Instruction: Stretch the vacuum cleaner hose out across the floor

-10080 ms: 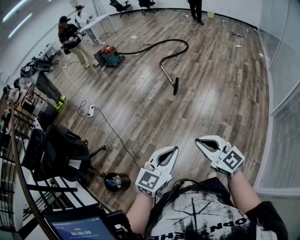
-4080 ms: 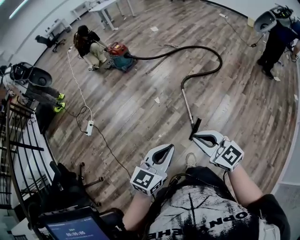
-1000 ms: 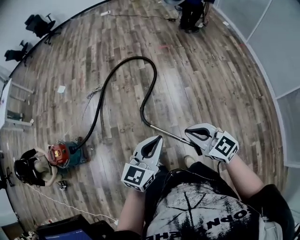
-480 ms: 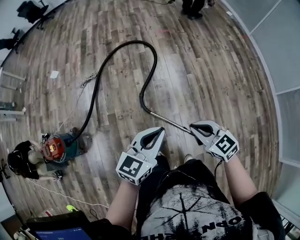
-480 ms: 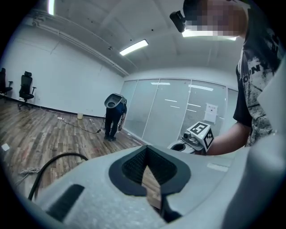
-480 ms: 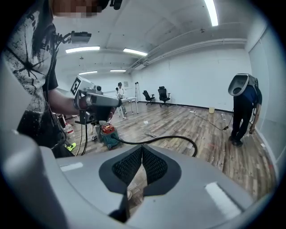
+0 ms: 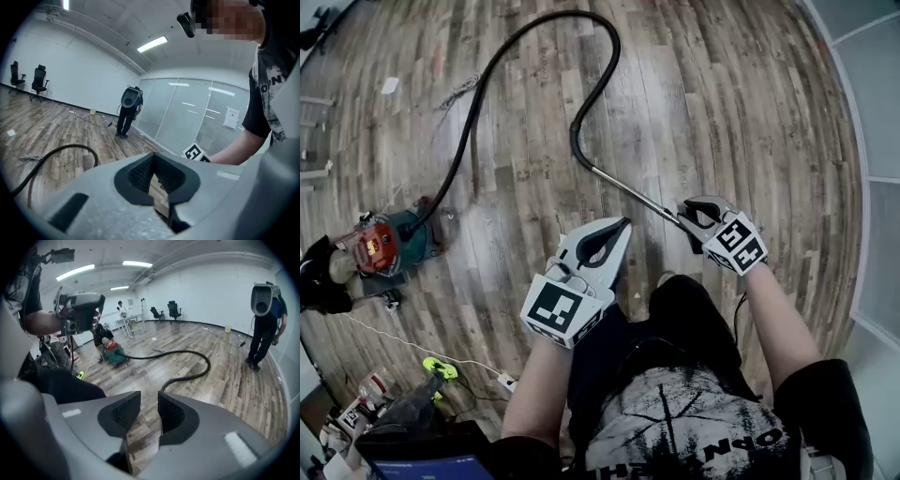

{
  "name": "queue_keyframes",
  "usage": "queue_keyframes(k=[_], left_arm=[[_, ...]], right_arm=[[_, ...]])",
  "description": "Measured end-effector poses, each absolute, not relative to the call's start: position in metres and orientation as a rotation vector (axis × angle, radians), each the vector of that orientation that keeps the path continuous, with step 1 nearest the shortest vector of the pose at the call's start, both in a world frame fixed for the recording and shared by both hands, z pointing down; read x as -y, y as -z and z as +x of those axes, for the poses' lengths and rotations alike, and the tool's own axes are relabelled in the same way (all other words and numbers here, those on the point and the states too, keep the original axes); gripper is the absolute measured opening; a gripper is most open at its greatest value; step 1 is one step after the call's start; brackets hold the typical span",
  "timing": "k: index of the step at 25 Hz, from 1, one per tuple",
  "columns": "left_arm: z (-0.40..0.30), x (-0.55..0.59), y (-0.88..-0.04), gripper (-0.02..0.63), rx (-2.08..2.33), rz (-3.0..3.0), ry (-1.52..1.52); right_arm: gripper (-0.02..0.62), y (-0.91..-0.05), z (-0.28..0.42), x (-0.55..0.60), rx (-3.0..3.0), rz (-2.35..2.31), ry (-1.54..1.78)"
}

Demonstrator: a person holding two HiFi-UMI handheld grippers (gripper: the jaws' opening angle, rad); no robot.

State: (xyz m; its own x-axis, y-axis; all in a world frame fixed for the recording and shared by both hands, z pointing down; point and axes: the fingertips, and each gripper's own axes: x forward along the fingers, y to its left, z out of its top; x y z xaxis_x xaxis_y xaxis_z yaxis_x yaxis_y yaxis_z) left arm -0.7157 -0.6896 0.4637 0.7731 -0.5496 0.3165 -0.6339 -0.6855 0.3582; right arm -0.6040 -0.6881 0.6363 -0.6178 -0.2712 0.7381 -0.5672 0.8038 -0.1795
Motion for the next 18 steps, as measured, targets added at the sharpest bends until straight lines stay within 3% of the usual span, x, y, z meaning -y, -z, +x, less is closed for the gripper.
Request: queue_keyframes(k=[10, 18], left_arm=[[-0.722, 0.732, -0.623, 0.0, 1.086, 2.553, -0.128], [-0.72, 0.719, -0.733, 0.0, 1.202, 2.482, -0.089]], right_arm=[[0.2, -0.953, -0.593, 0.704, 2.066, 0.569, -0.59], [0.212, -1.178, -0.584, 0.673, 1.917, 0.444, -0.622]])
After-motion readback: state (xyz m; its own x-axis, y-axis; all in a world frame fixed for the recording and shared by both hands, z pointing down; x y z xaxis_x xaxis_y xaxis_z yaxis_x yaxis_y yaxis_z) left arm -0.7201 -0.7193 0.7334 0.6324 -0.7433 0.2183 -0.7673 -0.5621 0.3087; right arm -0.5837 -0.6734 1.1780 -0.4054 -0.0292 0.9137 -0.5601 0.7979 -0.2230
